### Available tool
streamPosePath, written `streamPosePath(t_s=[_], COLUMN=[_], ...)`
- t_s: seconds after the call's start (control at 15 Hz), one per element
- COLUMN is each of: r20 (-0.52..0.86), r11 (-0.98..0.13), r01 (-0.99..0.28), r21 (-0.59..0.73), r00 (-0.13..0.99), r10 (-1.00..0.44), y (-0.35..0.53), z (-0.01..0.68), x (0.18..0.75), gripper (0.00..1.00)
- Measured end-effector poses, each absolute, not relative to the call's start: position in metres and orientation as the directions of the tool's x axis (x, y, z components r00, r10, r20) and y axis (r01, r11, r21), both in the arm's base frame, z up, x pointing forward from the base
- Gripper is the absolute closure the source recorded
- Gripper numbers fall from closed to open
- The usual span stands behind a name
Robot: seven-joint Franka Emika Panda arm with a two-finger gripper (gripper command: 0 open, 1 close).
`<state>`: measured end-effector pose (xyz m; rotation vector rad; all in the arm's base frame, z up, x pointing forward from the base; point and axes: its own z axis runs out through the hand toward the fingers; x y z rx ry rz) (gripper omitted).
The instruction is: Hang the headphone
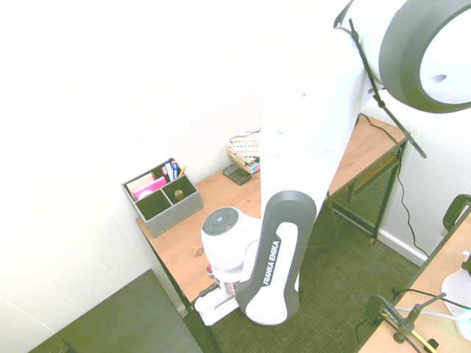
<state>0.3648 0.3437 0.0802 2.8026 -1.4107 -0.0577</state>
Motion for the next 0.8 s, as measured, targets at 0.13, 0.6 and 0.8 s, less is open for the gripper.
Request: streamPosePath(t_s=[0.13,0.6,0.8], r20=[-0.028,-0.036,-0.068], r11=[-0.593,-0.609,-0.710], r01=[-0.805,-0.793,-0.703], r21=[0.025,0.009,-0.040], r00=[0.592,0.609,0.711], r10=[-0.806,-0.793,-0.700], y=[0.341,0.336,0.316], z=[0.077,0.089,0.151], x=[0.366,0.370,0.380], gripper=[0.00,0.00,0.00])
